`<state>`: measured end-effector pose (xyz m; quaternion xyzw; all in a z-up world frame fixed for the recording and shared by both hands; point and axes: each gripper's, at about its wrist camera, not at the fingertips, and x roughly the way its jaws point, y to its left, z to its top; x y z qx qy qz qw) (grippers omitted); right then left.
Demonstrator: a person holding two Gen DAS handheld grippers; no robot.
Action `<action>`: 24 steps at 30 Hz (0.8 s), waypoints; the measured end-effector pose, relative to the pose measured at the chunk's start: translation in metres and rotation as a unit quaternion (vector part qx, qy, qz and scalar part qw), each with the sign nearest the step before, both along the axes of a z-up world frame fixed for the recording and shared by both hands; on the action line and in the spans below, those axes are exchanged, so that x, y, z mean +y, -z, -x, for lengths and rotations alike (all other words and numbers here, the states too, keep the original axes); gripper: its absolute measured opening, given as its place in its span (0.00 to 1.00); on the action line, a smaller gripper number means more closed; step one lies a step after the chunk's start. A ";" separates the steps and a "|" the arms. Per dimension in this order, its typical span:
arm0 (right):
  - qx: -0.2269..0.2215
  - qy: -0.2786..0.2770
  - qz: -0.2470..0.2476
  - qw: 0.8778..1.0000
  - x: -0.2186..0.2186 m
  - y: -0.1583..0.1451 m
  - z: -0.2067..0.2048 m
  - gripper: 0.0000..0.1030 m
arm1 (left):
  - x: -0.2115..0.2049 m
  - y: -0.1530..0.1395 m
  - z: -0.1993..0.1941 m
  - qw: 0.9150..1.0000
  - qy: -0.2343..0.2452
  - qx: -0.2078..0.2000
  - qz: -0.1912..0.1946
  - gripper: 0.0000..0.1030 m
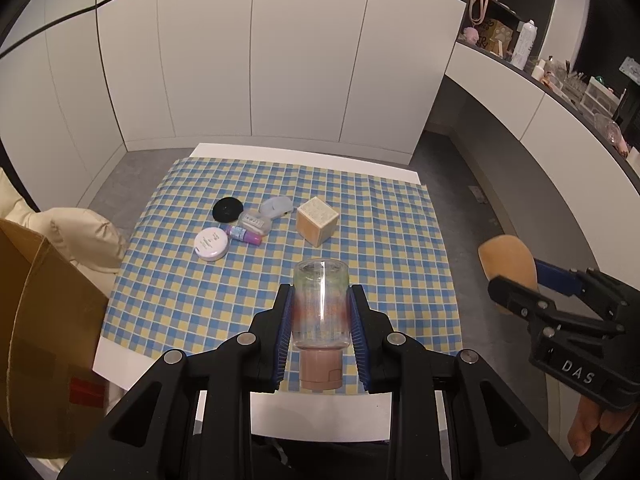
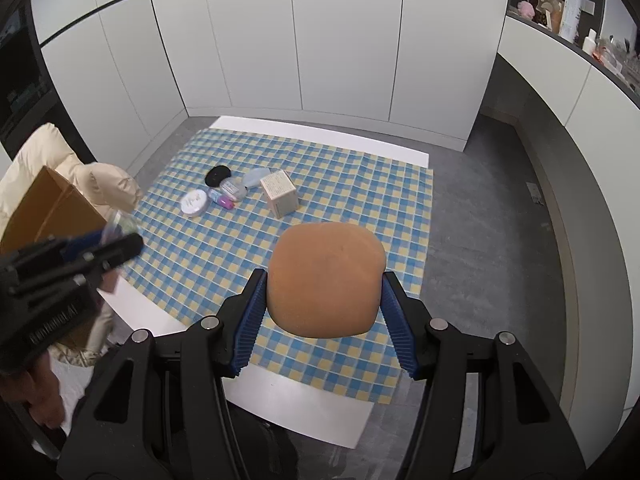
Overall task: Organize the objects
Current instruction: 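Lift the glass bottle with the left tool while the right tool lifts the tan sponge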
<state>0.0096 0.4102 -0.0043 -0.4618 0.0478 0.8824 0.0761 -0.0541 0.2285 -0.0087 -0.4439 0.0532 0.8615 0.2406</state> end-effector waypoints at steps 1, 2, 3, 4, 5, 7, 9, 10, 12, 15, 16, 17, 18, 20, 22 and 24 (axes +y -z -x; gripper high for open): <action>0.000 0.001 0.002 1.000 0.002 0.001 -0.001 0.57 | 0.001 0.000 0.000 1.000 0.001 0.002 0.000 0.26; 0.000 0.001 0.004 1.000 0.004 0.002 -0.002 0.57 | 0.001 0.000 0.000 1.000 0.000 0.002 -0.001 0.26; 0.000 0.003 0.006 1.000 0.006 0.004 -0.002 0.57 | 0.001 0.001 0.001 1.000 0.000 0.000 -0.003 0.26; -0.001 0.004 0.007 1.000 0.008 0.005 -0.003 0.57 | 0.002 0.002 0.001 1.000 0.001 -0.002 -0.005 0.26; -0.003 0.006 0.010 1.000 0.011 0.007 -0.003 0.57 | 0.002 0.003 0.001 1.000 0.001 -0.003 -0.005 0.26; -0.004 0.010 0.015 1.000 0.015 0.008 -0.002 0.57 | 0.004 0.004 0.000 1.000 0.004 -0.003 -0.007 0.26; 0.000 0.010 0.014 1.000 0.017 0.005 0.000 0.57 | 0.004 0.005 0.000 1.000 0.008 -0.004 -0.009 0.26; 0.004 0.009 0.012 1.000 0.017 0.003 0.001 0.57 | 0.005 0.005 0.000 1.000 0.010 -0.004 -0.011 0.26; 0.009 0.007 0.014 1.000 0.018 -0.001 0.003 0.57 | 0.007 0.005 -0.001 1.000 0.014 -0.003 -0.012 0.26; -0.001 0.010 0.025 1.000 0.022 0.001 0.005 0.57 | 0.007 0.004 0.001 1.000 0.015 0.001 -0.013 0.26; -0.004 0.011 0.027 1.000 0.022 0.001 0.006 0.57 | 0.007 0.003 0.002 1.000 0.014 0.002 -0.013 0.26; -0.006 0.011 0.025 1.000 0.021 0.000 0.007 0.57 | 0.006 0.003 0.003 1.000 0.011 0.002 -0.014 0.26; -0.005 0.010 0.022 1.000 0.020 -0.001 0.008 0.57 | 0.004 0.003 0.005 1.000 0.009 0.000 -0.016 0.26; -0.004 0.010 0.021 1.000 0.018 -0.001 0.010 0.57 | 0.001 0.002 0.007 1.000 0.005 0.000 -0.018 0.26; -0.010 0.009 0.025 1.000 0.017 0.001 0.012 0.57 | 0.000 0.003 0.009 1.000 0.007 -0.001 -0.019 0.26; -0.014 0.007 0.023 1.000 0.015 0.004 0.014 0.57 | -0.001 0.003 0.011 1.000 0.007 -0.001 -0.019 0.26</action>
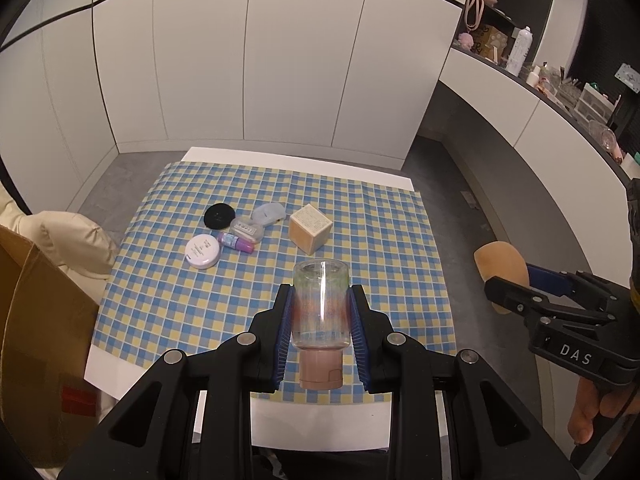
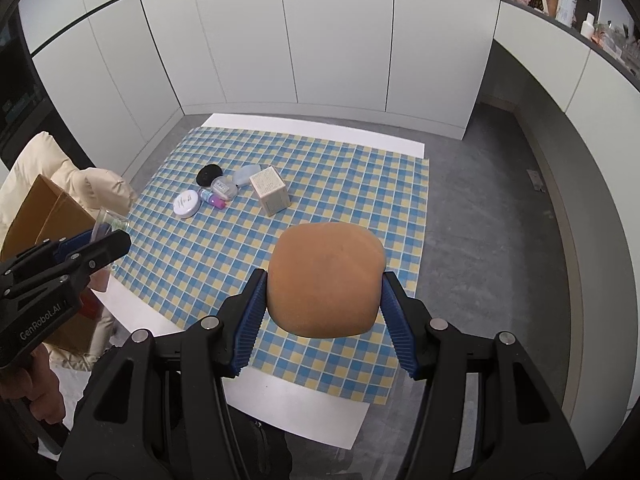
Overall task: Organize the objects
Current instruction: 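Lift the glass bottle with the left tool while the right tool lifts the tan sponge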
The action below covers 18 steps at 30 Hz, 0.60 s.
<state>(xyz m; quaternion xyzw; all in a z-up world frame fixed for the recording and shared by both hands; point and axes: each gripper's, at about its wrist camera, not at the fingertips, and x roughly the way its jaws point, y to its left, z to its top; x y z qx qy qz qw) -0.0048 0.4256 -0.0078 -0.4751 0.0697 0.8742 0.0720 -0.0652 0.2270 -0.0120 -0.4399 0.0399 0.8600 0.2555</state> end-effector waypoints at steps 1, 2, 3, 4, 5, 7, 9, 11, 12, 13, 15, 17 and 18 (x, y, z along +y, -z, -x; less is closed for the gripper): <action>-0.001 -0.001 -0.002 1.000 -0.001 0.000 0.001 0.57 | -0.001 0.000 0.001 1.000 0.000 0.000 0.000 0.26; -0.002 -0.001 -0.001 1.000 -0.002 0.001 0.001 0.57 | -0.002 0.001 0.002 1.000 -0.002 0.000 0.000 0.26; -0.004 0.001 0.007 1.000 -0.002 0.002 0.002 0.57 | -0.004 0.002 0.003 1.000 -0.004 0.000 -0.001 0.26; -0.004 0.003 0.018 1.000 -0.002 0.003 0.003 0.57 | -0.006 0.003 0.004 1.000 -0.005 -0.001 -0.001 0.26; -0.005 0.004 0.030 1.000 -0.002 0.004 0.003 0.57 | -0.008 0.004 0.006 1.000 -0.007 -0.003 -0.001 0.26; -0.006 0.004 0.033 0.999 -0.005 0.005 0.005 0.57 | -0.011 0.006 0.008 1.000 -0.010 -0.006 -0.002 0.26; -0.006 0.000 0.029 1.000 -0.009 0.006 0.008 0.57 | -0.015 0.007 0.010 1.000 -0.013 -0.005 -0.002 0.26; -0.005 0.000 0.038 0.999 -0.010 0.007 0.010 0.57 | -0.019 0.006 0.011 1.000 -0.015 -0.002 -0.001 0.26; -0.006 0.000 0.039 0.999 -0.011 0.007 0.011 0.57 | -0.021 0.006 0.011 1.000 -0.017 -0.001 0.000 0.26; -0.006 -0.001 0.035 0.999 -0.013 0.008 0.013 0.57 | -0.023 0.006 0.012 1.000 -0.018 0.000 0.000 0.26; -0.007 -0.002 0.040 0.999 -0.016 0.009 0.015 0.57 | -0.026 0.006 0.013 1.000 -0.022 -0.001 0.000 0.26; -0.009 -0.004 0.055 0.998 -0.018 0.009 0.018 0.57 | -0.029 0.008 0.014 1.000 -0.022 -0.004 0.000 0.26; -0.009 -0.005 0.050 0.999 -0.020 0.009 0.020 0.57 | -0.031 0.008 0.014 1.000 -0.023 -0.006 -0.001 0.26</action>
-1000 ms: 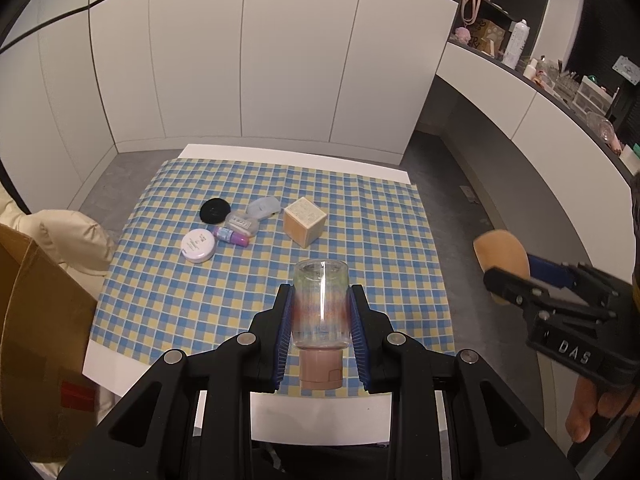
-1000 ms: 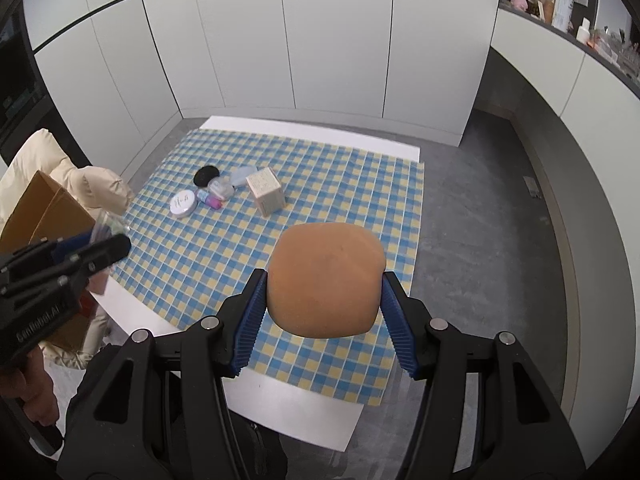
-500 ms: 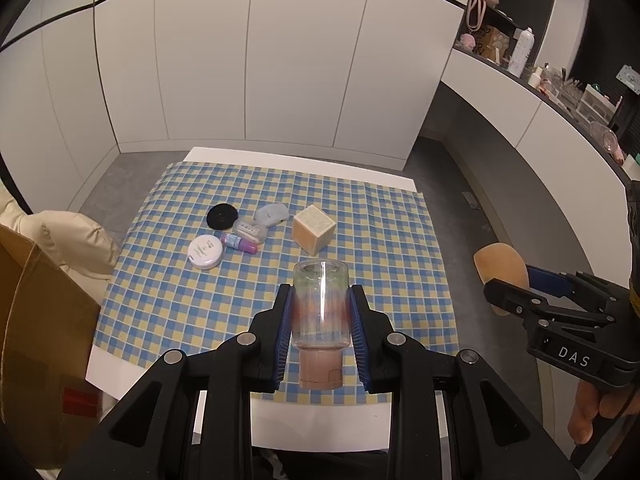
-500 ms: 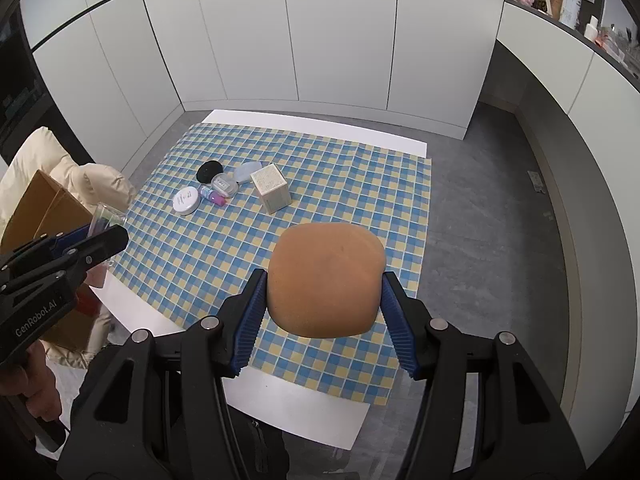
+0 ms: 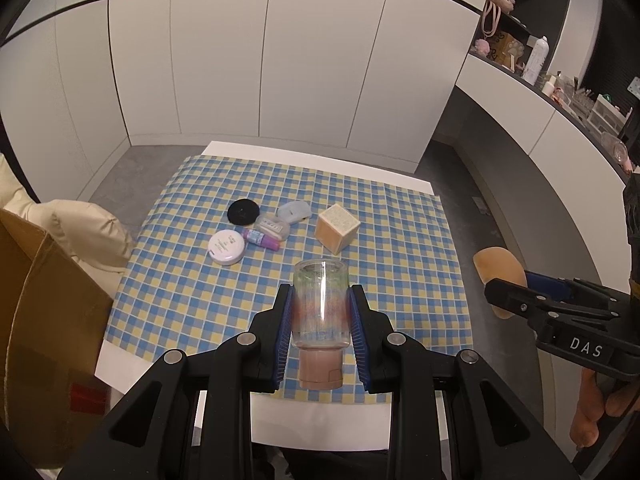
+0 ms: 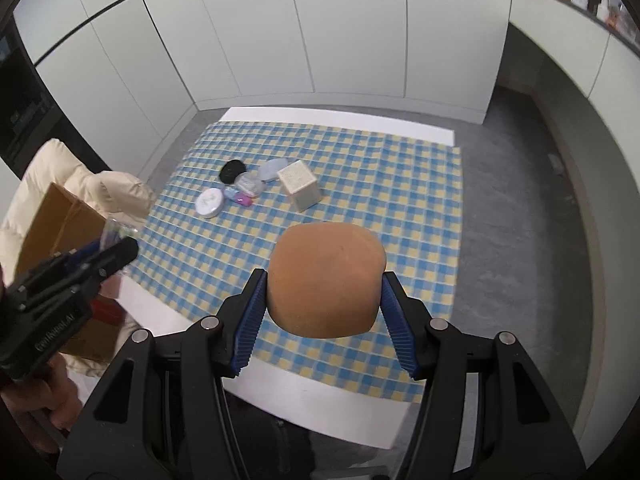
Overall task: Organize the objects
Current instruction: 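Lift the glass bottle with the left tool while the right tool lifts the tan sponge, then carry the glass bottle with the left tool toward the box while the right tool carries the sponge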
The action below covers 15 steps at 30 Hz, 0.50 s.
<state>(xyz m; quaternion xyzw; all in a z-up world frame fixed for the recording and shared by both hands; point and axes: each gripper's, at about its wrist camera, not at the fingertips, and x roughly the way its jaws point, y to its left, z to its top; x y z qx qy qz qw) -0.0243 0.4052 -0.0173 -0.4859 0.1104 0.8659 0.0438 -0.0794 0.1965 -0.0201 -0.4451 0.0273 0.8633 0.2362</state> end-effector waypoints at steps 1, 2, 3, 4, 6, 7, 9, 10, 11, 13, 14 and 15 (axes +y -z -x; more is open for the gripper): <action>0.000 -0.002 -0.008 1.000 -0.002 0.000 0.002 0.57 | -0.002 0.000 0.000 1.000 -0.002 0.000 0.001 0.26; 0.001 -0.005 -0.021 1.000 -0.006 0.000 0.003 0.57 | -0.003 0.000 0.001 1.000 -0.003 0.000 0.001 0.26; 0.000 -0.009 -0.033 0.999 -0.010 0.001 0.005 0.57 | -0.004 0.000 0.001 1.000 -0.004 0.001 0.000 0.26; 0.000 -0.011 -0.035 0.999 -0.012 0.002 0.006 0.57 | -0.007 -0.001 0.001 1.000 -0.006 0.003 0.000 0.26; -0.001 -0.015 -0.025 1.000 -0.016 0.002 0.008 0.57 | -0.011 -0.002 0.003 1.000 -0.010 0.007 0.001 0.26; -0.001 -0.015 -0.022 1.000 -0.017 0.003 0.010 0.57 | -0.013 -0.002 0.004 1.000 -0.013 0.009 0.002 0.26; 0.003 -0.017 -0.025 1.000 -0.022 0.002 0.011 0.57 | -0.016 -0.003 0.005 1.000 -0.016 0.009 0.001 0.26; 0.004 -0.019 -0.028 0.999 -0.024 0.001 0.012 0.57 | -0.019 -0.002 0.006 1.000 -0.019 0.008 0.001 0.26; 0.005 -0.020 -0.029 0.999 -0.025 0.001 0.013 0.57 | -0.021 -0.002 0.007 1.000 -0.020 0.008 0.001 0.26; 0.006 -0.021 -0.026 0.999 -0.028 0.001 0.016 0.57 | -0.024 -0.002 0.008 1.000 -0.024 0.009 0.001 0.26; 0.006 -0.021 -0.026 0.999 -0.030 0.001 0.018 0.57 | -0.027 -0.002 0.008 1.000 -0.026 0.009 0.000 0.26; 0.007 -0.022 -0.026 0.999 -0.031 0.001 0.019 0.57 | -0.029 -0.002 0.009 1.000 -0.027 0.009 0.000 0.26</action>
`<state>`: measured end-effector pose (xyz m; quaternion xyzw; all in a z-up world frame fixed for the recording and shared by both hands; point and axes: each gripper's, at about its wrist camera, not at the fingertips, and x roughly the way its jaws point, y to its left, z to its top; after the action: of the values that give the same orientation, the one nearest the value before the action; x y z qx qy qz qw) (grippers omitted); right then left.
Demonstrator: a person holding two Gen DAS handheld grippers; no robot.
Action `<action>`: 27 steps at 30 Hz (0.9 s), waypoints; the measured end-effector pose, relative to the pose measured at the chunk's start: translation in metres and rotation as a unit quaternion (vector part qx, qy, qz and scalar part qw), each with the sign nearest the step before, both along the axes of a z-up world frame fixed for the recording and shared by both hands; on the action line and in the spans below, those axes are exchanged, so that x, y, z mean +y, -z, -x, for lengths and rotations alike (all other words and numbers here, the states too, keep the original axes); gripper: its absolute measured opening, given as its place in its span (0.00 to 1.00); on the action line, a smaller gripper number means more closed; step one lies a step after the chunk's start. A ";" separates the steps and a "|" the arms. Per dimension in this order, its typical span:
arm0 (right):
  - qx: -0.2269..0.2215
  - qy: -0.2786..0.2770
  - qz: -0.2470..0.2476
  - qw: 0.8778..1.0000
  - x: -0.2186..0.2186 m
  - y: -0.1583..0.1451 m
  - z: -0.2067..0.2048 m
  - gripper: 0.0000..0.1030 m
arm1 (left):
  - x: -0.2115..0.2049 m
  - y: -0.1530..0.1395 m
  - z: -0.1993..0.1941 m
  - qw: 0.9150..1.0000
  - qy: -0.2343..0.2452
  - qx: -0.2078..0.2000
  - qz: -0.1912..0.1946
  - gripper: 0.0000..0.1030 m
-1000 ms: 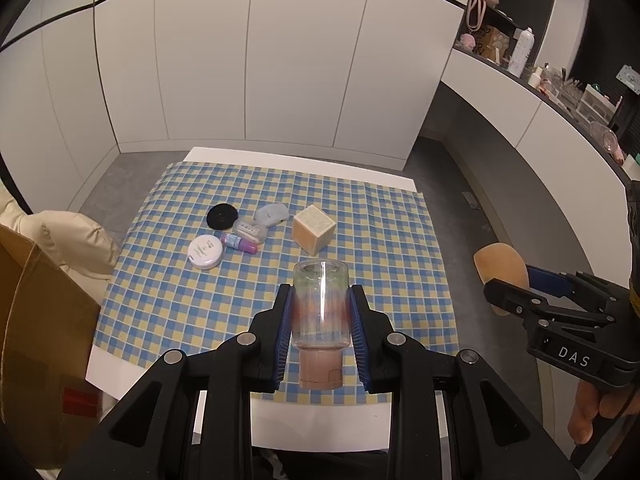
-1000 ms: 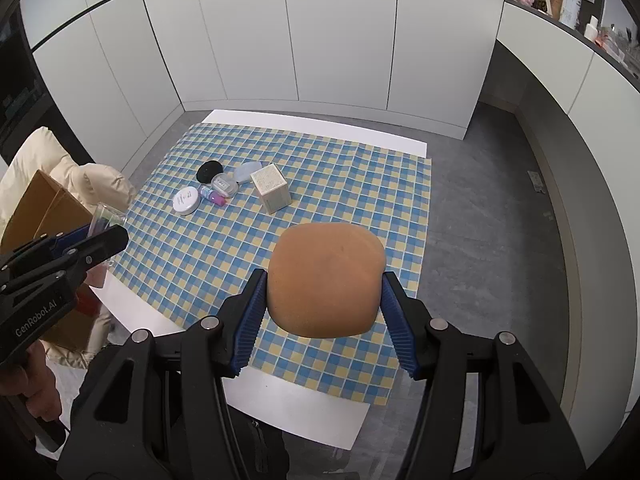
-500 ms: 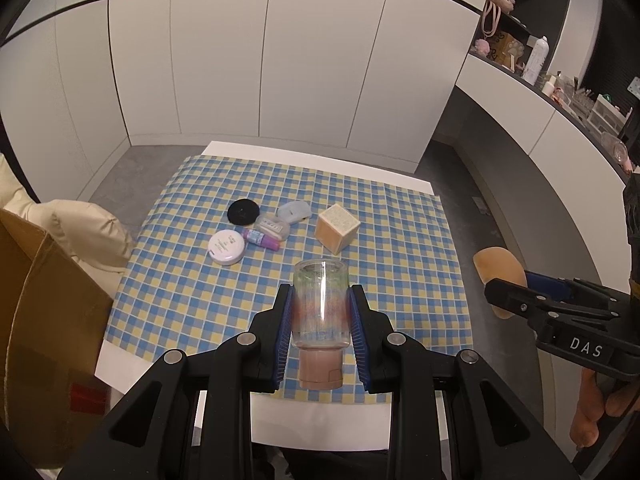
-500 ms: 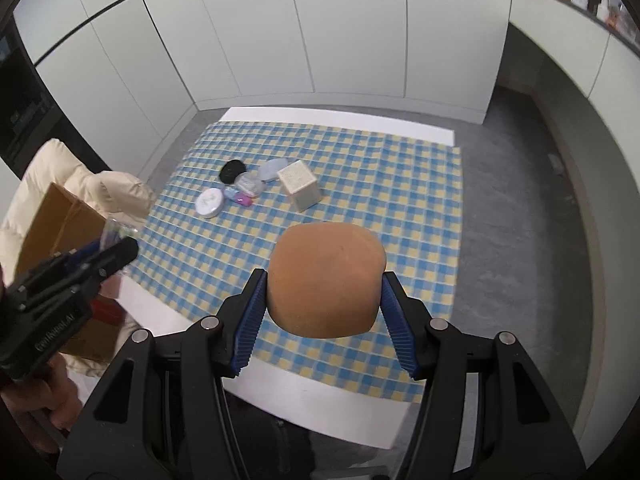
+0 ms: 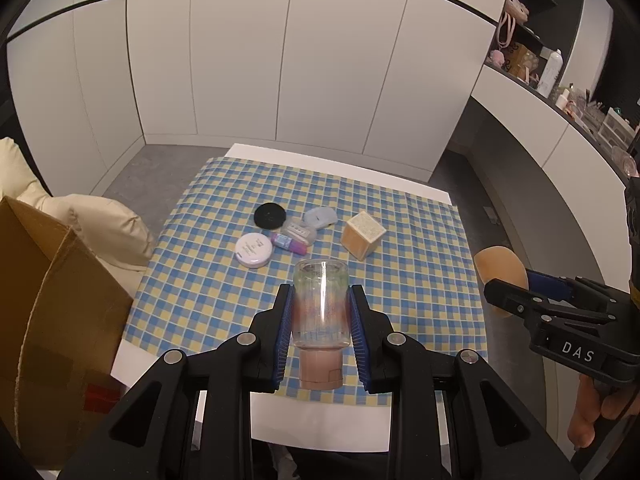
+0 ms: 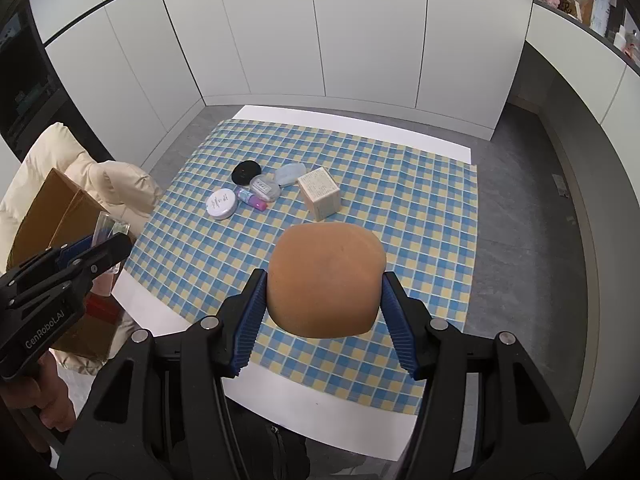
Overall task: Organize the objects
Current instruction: 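Carry the glass bottle with the left tool toward the box while the right tool carries the sponge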
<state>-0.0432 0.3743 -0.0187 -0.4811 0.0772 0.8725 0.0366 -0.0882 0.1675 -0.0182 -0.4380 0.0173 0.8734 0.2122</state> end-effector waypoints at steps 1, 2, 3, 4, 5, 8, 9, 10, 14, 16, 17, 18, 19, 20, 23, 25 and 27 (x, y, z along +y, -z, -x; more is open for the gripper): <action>0.000 -0.001 0.000 1.000 -0.002 0.000 0.001 0.57 | -0.002 0.000 0.000 1.000 -0.002 0.000 0.000 0.26; 0.000 -0.003 0.001 1.000 -0.004 0.001 0.003 0.57 | -0.004 0.001 0.000 1.000 -0.005 0.000 -0.001 0.26; 0.001 -0.004 0.002 1.000 -0.006 0.000 0.005 0.57 | -0.007 0.001 0.001 1.000 -0.008 0.000 -0.001 0.26; 0.002 -0.006 0.003 1.000 -0.009 0.000 0.006 0.57 | -0.010 0.001 0.002 1.000 -0.010 0.001 0.000 0.26; 0.002 -0.009 0.004 1.000 -0.011 0.000 0.007 0.57 | -0.012 0.001 0.002 1.000 -0.013 0.001 0.000 0.26; 0.005 -0.016 0.005 1.000 -0.019 -0.002 0.011 0.57 | -0.019 0.001 0.003 1.000 -0.019 0.003 0.002 0.26; 0.005 -0.019 0.006 1.000 -0.023 -0.001 0.013 0.57 | -0.022 0.001 0.003 1.000 -0.021 0.005 0.003 0.26; 0.005 -0.021 0.006 1.000 -0.025 -0.002 0.014 0.57 | -0.025 0.000 0.003 1.000 -0.024 0.006 0.004 0.26; 0.004 -0.030 0.005 1.000 -0.037 -0.001 0.020 0.57 | -0.037 0.001 0.004 0.999 -0.034 0.008 0.004 0.26; 0.005 -0.035 0.006 0.999 -0.042 -0.001 0.023 0.57 | -0.044 0.001 0.005 0.999 -0.041 0.009 0.004 0.26; 0.005 -0.038 0.005 0.999 -0.046 -0.001 0.025 0.57 | -0.047 0.000 0.006 0.999 -0.045 0.010 0.003 0.26; 0.005 -0.042 0.004 0.999 -0.049 -0.001 0.026 0.57 | -0.051 0.000 0.006 0.999 -0.048 0.011 0.004 0.26; 0.004 -0.046 0.004 0.999 -0.053 0.000 0.027 0.57 | -0.055 -0.001 0.007 0.999 -0.052 0.012 0.005 0.26; 0.004 -0.050 0.004 0.999 -0.057 0.000 0.029 0.57 | -0.059 -0.001 0.007 0.998 -0.057 0.014 0.005 0.26; 0.005 -0.059 0.003 0.998 -0.067 0.000 0.033 0.57 | -0.069 -0.002 0.008 0.998 -0.066 0.015 0.005 0.26; 0.006 -0.064 0.002 0.998 -0.073 -0.001 0.036 0.57 | -0.075 -0.002 0.008 0.997 -0.071 0.017 0.006 0.26; 0.007 -0.069 0.002 0.998 -0.079 -0.001 0.038 0.57 | -0.082 -0.002 0.008 0.997 -0.077 0.018 0.006 0.26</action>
<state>-0.0812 0.2954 -0.0174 -0.4797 0.0461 0.8759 -0.0254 -0.0959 0.0860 -0.0158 -0.4238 -0.0072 0.8947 0.1410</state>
